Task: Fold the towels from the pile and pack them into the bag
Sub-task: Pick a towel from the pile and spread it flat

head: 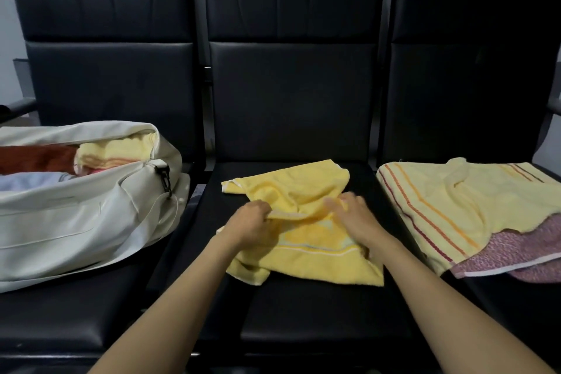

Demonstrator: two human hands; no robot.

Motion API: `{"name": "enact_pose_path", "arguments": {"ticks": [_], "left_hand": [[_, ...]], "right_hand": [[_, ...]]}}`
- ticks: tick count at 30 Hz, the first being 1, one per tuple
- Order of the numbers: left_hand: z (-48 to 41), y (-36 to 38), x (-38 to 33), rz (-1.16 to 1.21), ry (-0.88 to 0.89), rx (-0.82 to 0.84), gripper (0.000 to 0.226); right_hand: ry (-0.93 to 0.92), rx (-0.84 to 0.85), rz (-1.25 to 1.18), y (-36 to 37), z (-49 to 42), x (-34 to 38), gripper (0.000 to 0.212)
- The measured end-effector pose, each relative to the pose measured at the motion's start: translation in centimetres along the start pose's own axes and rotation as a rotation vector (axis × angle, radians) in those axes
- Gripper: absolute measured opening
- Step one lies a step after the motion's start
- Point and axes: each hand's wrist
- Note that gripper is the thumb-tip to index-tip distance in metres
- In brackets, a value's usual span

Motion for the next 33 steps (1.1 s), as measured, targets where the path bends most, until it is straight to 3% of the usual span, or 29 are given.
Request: {"name": "enact_pose_path", "arguments": {"ticks": [1,3,6,9,12,19,21,24,26,33], "left_hand": [[0.1,0.3,0.0,0.001,-0.005,0.057,0.008],[-0.1,0.6,0.2,-0.042,-0.046,0.113,0.014],[-0.2,-0.1,0.4,-0.159,-0.11,0.059,0.017],[0.2,-0.6,1.9,-0.198,-0.175,0.158,0.034],[0.8,-1.4,3.6,-0.132,-0.21,0.153,0.029],[1.4,-6.1,4.0,0.257,-0.33,0.069,0.029],[1.4,-7.0,3.9,0.477,-0.362,0.033,0.017],[0.7,-8.4,4.2,0.909,-0.38,-0.021,0.029],[-0.6,-9.0,4.5,1.082,-0.423,-0.086,0.036],[-9.5,-8.9,5.4,1.075,-0.502,-0.21,0.024]], "right_hand": [[-0.074,0.135,0.11,0.5,0.0,-0.2,0.064],[-0.175,0.243,0.291,0.8,-0.2,-0.4,0.064],[-0.118,0.336,0.302,-0.6,-0.2,0.4,0.051],[-0.039,0.572,0.312,-1.6,0.5,1.0,0.061],[-0.057,0.644,0.262,-2.6,1.3,1.4,0.057],[-0.115,0.204,-0.026,-6.5,1.4,2.4,0.03],[-0.091,0.117,-0.157,-7.4,1.4,2.3,0.022],[-0.081,0.027,-0.325,-8.3,0.5,2.4,0.014],[-0.062,-0.03,-0.307,-8.6,-1.3,2.4,0.014],[0.035,-0.138,-0.165,-7.5,-11.7,2.2,0.02]]}}
Point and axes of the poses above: each hand's wrist, its own z-axis away from the middle knuckle, its own y-axis out of the palm, x = y × z, and after that the axes turned 6 degrees about -y, right-handed
